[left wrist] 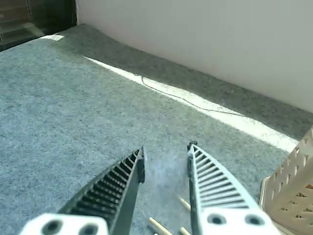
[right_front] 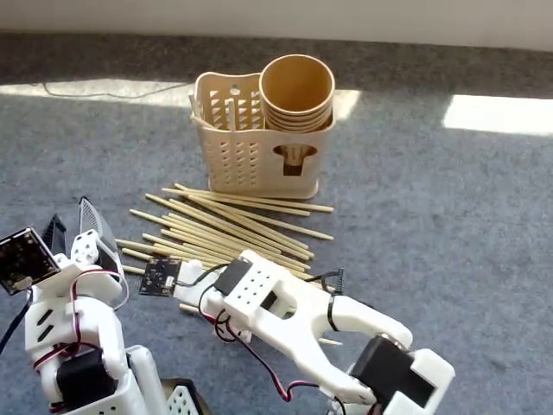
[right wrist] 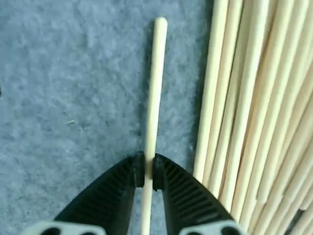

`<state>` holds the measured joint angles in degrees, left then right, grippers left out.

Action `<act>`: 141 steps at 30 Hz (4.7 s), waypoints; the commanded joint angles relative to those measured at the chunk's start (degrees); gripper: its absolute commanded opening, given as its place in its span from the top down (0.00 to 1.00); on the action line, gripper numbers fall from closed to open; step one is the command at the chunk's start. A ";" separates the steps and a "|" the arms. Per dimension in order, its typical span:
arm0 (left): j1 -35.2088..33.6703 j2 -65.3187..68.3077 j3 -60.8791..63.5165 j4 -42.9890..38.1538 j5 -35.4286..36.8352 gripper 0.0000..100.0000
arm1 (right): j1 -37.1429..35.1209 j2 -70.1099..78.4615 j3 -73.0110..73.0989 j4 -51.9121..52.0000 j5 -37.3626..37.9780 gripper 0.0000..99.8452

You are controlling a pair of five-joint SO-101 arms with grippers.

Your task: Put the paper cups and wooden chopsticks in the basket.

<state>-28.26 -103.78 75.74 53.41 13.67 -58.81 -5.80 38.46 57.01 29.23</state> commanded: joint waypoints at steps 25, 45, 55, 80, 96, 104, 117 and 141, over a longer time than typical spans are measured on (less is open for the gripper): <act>-0.13 1.01 1.80 -0.35 0.62 0.86 | 6.55 -52.09 -1.80 11.30 -24.09 0.99; -0.13 1.01 1.89 -0.35 0.62 0.86 | 22.20 -56.84 -0.48 -49.19 -24.44 0.99; -0.13 1.01 1.89 -0.35 0.62 0.86 | 23.60 -49.27 -0.48 -66.42 -24.09 0.99; -0.13 0.92 1.89 -0.35 0.53 0.85 | 30.37 -20.79 -0.13 -82.77 -24.09 0.92; -0.04 0.92 1.89 -0.35 0.53 0.85 | 30.46 -43.03 9.36 -57.63 -24.00 0.99; -0.04 0.92 1.80 -0.35 0.62 0.85 | 30.46 -58.42 32.84 -57.80 -24.26 0.99; 12.53 1.01 1.54 0.00 -6.15 0.85 | 30.46 -84.18 58.33 -57.71 -24.44 0.99; 45.14 1.71 -8.57 20.92 -33.14 0.92 | 49.71 -99.47 63.60 -54.29 -37.98 0.99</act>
<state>13.85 -103.69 69.76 72.04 -16.40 -11.43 -104.09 96.04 2.95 -8.13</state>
